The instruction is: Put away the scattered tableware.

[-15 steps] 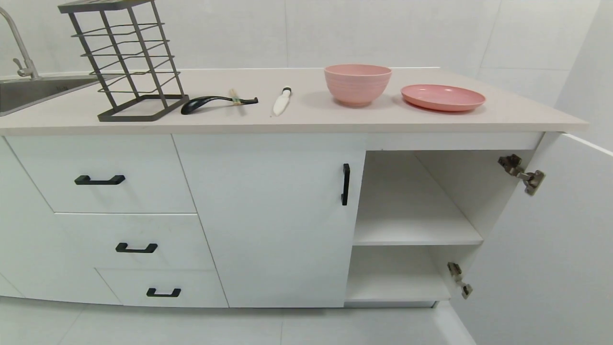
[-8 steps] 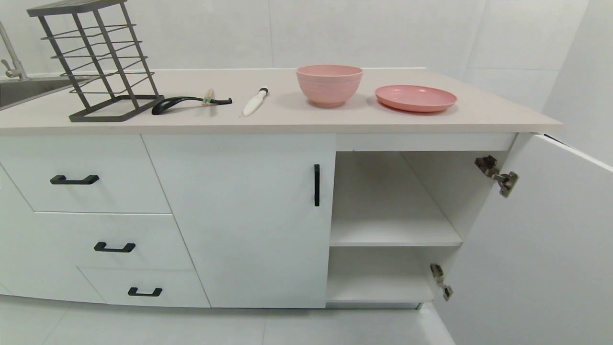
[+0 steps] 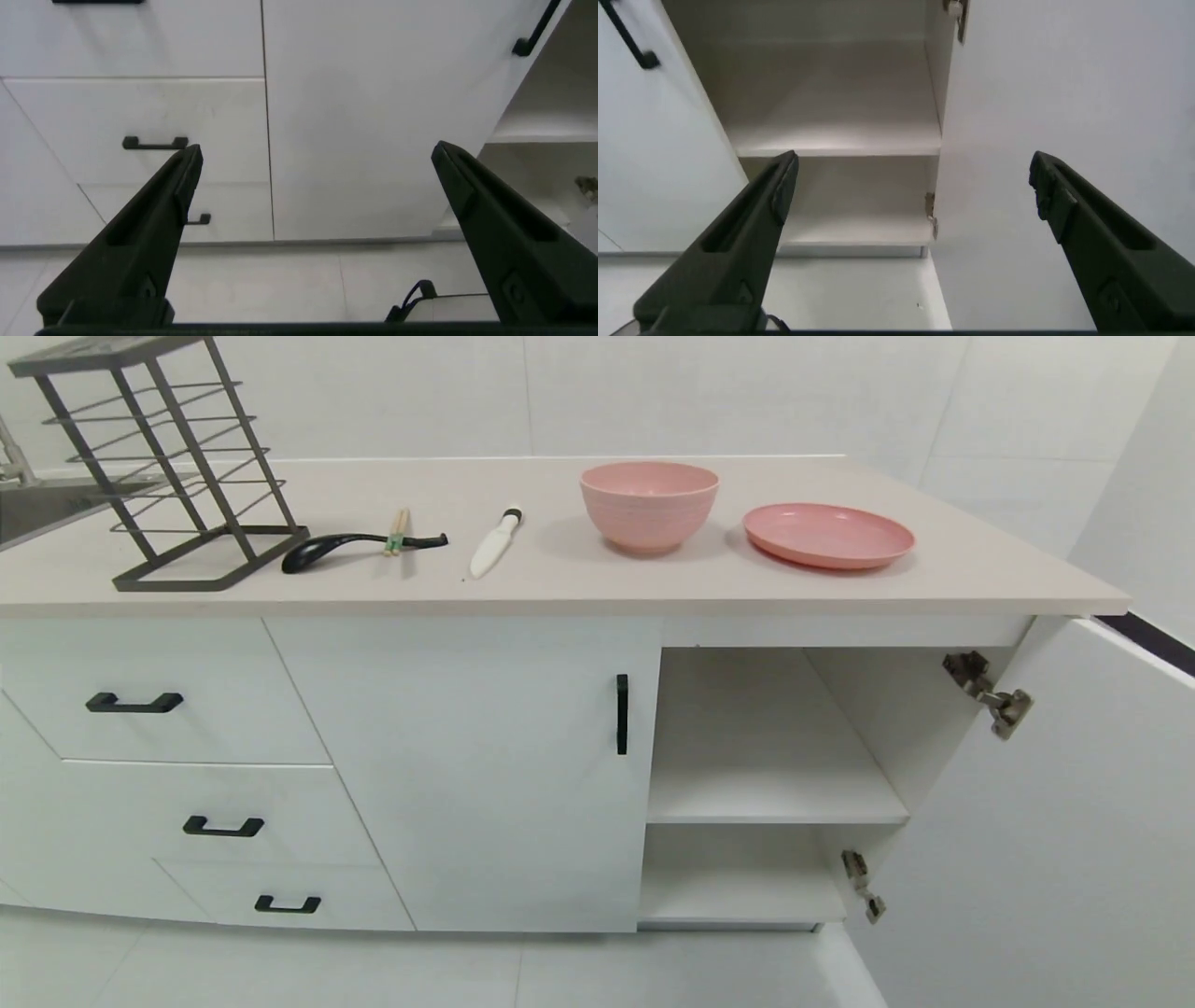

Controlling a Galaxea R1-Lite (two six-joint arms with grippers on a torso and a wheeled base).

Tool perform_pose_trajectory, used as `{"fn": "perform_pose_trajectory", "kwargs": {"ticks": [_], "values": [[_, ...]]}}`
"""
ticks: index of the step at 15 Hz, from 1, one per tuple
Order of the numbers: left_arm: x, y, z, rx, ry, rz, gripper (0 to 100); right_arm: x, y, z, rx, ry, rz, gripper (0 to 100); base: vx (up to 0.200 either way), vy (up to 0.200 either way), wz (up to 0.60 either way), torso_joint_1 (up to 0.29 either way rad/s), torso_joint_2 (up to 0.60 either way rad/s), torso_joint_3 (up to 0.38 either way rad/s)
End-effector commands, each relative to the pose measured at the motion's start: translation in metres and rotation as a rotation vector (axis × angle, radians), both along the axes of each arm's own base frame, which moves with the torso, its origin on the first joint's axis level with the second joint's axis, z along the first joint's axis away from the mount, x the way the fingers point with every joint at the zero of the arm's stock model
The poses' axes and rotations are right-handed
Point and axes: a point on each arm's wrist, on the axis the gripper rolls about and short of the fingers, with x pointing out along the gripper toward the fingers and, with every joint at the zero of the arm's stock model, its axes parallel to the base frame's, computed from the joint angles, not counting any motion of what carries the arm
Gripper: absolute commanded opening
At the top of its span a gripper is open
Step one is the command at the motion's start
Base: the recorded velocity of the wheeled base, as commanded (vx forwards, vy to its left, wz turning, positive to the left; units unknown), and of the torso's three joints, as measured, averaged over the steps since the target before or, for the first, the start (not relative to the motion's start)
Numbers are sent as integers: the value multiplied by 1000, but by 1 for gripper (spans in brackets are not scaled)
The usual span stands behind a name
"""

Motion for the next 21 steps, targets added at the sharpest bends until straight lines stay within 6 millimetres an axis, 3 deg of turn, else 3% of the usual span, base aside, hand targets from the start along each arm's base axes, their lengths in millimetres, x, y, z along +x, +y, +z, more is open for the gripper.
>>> {"fn": "perform_pose_trajectory", "kwargs": {"ticks": [1, 7, 13, 21], "values": [[0, 0, 0, 1, 0, -1, 100, 0, 0, 0, 0, 1, 0, 100, 200, 0, 0, 46, -359, -41], [0, 0, 0, -2, 0, 0, 100, 0, 0, 0, 0, 1, 0, 100, 200, 0, 0, 11, -129, -32], [0, 0, 0, -5, 1, 5, 100, 0, 0, 0, -2, 2, 0, 100, 0, 0, 0, 17, -22, -5], [0, 0, 0, -2, 2, 3, 100, 0, 0, 0, -2, 2, 0, 100, 0, 0, 0, 182, -433, -198]]}}
